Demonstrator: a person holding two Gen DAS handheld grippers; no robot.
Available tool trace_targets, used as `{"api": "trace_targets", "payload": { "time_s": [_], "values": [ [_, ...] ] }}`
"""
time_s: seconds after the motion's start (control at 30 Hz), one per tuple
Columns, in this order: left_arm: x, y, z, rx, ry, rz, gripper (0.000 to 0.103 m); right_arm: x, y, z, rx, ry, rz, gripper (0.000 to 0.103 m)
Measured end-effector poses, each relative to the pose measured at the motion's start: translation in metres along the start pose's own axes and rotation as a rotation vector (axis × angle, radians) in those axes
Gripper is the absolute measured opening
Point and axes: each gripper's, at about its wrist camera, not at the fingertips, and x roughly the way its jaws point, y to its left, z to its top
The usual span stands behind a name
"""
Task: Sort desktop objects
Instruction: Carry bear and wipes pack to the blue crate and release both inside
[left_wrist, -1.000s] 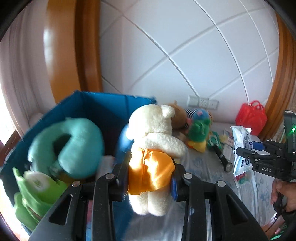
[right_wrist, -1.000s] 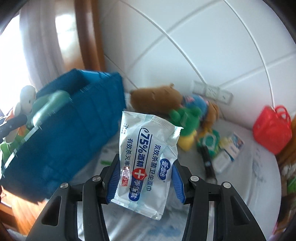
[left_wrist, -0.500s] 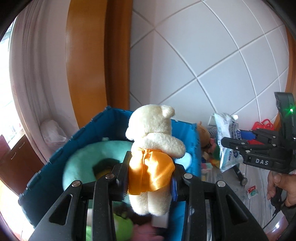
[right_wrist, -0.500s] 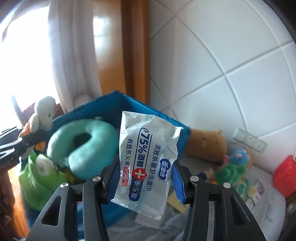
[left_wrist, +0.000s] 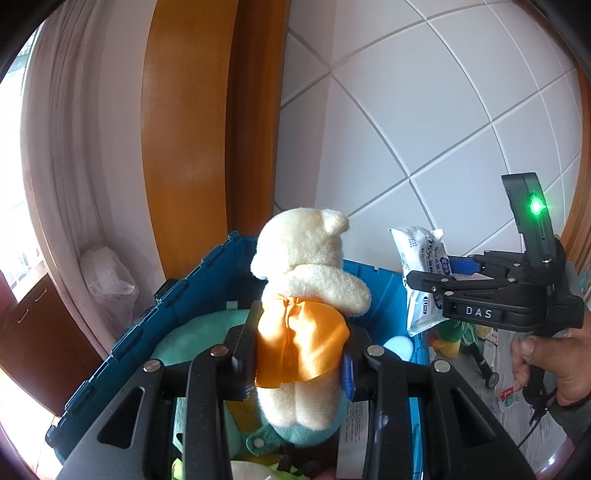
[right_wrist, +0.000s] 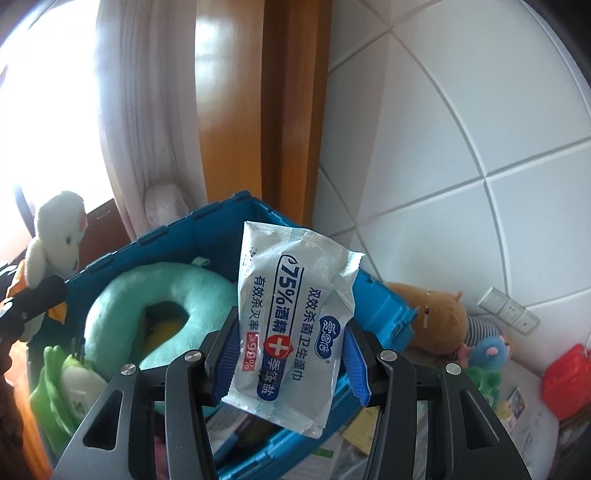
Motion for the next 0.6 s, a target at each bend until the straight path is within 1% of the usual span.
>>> {"api": "trace_targets", "payload": {
  "time_s": [0.03, 0.07, 0.1, 0.13, 0.17, 0.2, 0.4, 0.47, 0.6],
  "values": [
    [0.004, 0.000, 0.000, -0.005, 0.017, 0.001, 0.043, 0.001, -0.001, 0.001, -0.001, -0.002, -0.002, 0.049],
    [0.008, 0.001, 0.000, -0.010, 0.036, 0.003, 0.061, 0.002, -0.001, 0.004, -0.005, -0.009, -0.012, 0.051],
    [0.014, 0.003, -0.001, -0.026, 0.059, -0.001, 0.075, 0.004, -0.001, 0.005, -0.006, -0.011, -0.017, 0.063],
    [0.017, 0.005, -0.001, -0.041, 0.066, 0.002, 0.103, 0.006, -0.002, 0.005, -0.007, -0.012, -0.020, 0.077],
    [0.018, 0.006, -0.003, -0.047, 0.069, 0.006, 0.103, 0.007, -0.003, 0.006, -0.007, -0.013, -0.024, 0.100],
    [0.019, 0.007, -0.005, -0.051, 0.071, 0.011, 0.103, 0.007, -0.004, 0.005, -0.003, -0.016, -0.019, 0.103],
    [0.022, 0.008, -0.018, -0.052, 0.090, 0.022, 0.103, 0.006, -0.012, -0.011, 0.022, -0.005, -0.012, 0.103],
    [0.020, 0.007, -0.020, -0.050, 0.092, 0.023, 0.103, -0.001, -0.018, -0.020, 0.036, -0.009, -0.007, 0.103],
    [0.018, -0.002, -0.022, -0.040, 0.091, 0.001, 0.103, -0.019, -0.028, -0.039, 0.065, -0.024, 0.006, 0.103]
  ]
}}
